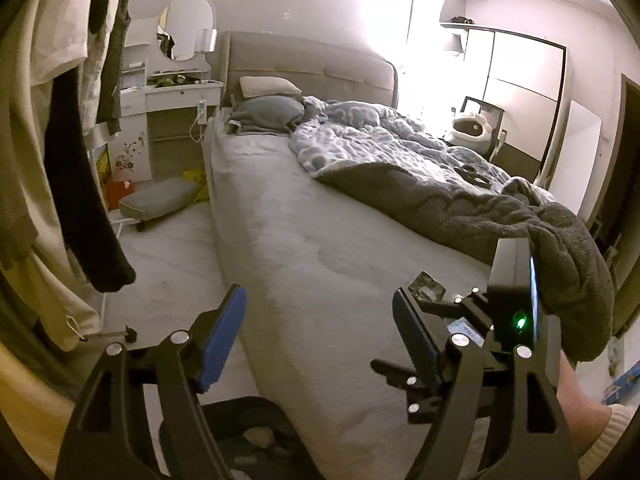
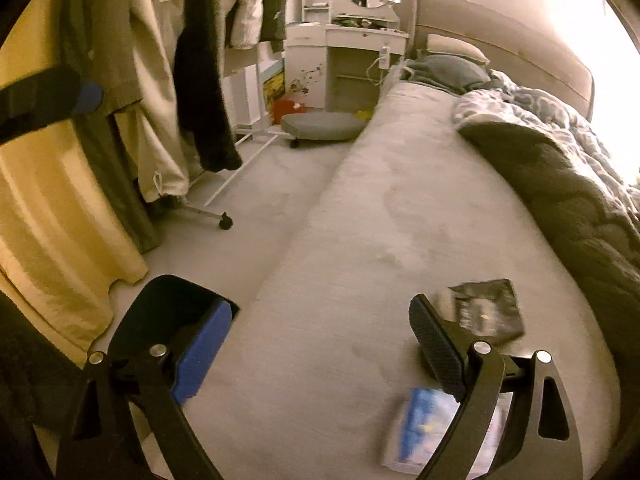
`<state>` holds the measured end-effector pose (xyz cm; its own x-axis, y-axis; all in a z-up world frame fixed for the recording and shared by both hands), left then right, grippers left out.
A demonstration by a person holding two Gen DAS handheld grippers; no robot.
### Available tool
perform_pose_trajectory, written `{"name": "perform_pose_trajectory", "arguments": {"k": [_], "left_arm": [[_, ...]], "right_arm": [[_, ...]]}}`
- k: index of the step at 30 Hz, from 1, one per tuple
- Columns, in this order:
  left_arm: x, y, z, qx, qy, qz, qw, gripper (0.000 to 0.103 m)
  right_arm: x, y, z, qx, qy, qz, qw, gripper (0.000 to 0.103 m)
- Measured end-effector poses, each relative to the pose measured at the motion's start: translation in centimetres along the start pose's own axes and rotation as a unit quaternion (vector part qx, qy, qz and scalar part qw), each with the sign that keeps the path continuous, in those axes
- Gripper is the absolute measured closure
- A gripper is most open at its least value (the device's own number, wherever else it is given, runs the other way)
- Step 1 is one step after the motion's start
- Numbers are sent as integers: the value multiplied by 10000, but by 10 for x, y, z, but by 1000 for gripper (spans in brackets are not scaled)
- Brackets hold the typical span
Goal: Collect trash
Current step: 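Move both open tools back over the bed toward the remaining trash, then grasp the blue-white tissue pack with the left tool while the right grasps bubble wrap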
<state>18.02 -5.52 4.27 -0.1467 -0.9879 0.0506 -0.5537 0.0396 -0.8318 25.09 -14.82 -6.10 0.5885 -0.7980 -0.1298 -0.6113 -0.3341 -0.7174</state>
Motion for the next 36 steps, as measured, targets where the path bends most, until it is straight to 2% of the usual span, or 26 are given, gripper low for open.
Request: {"name": "perform_pose_trajectory", "arguments": {"k": [11,20,31,33,34,36], "left_arm": [[40,9,21,-234,240,219,9992,20],[74,24,41,-614,521,431,9958,15],[110,42,65,-1219,1024,299,9868,9],[118,45,69,-1346,1143,207,9841,8],[123,47,72,-1401,1160,207,9831,8],[132,50,76,-1457,1130,287,9824,8]], "right_arm": [[69,17,-29,91,382,426,9983,12],[117,37,-28,-91,323,948,9949,11],[150,66,-28,-266,311,1307,9906,12],[151,74,-20,-399,168,1336,9901,25],[151,76,-19,-422,193,1302,9904,27],[150,75,-21,-367,162,1279,9910,43]]}}
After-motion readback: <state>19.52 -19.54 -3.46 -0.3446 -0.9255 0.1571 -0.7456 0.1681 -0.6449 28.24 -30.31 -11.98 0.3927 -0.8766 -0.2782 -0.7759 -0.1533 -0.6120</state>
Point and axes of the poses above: each gripper's, at about its wrist camera, not at the fingertips, and z roughly the way its jaws point, x to its right, y to its underside, the point moved 5 cm from there along z, roughly the way its jaws point, and after that the axes turned 9 degrees about -y, right-handed, at the moved point
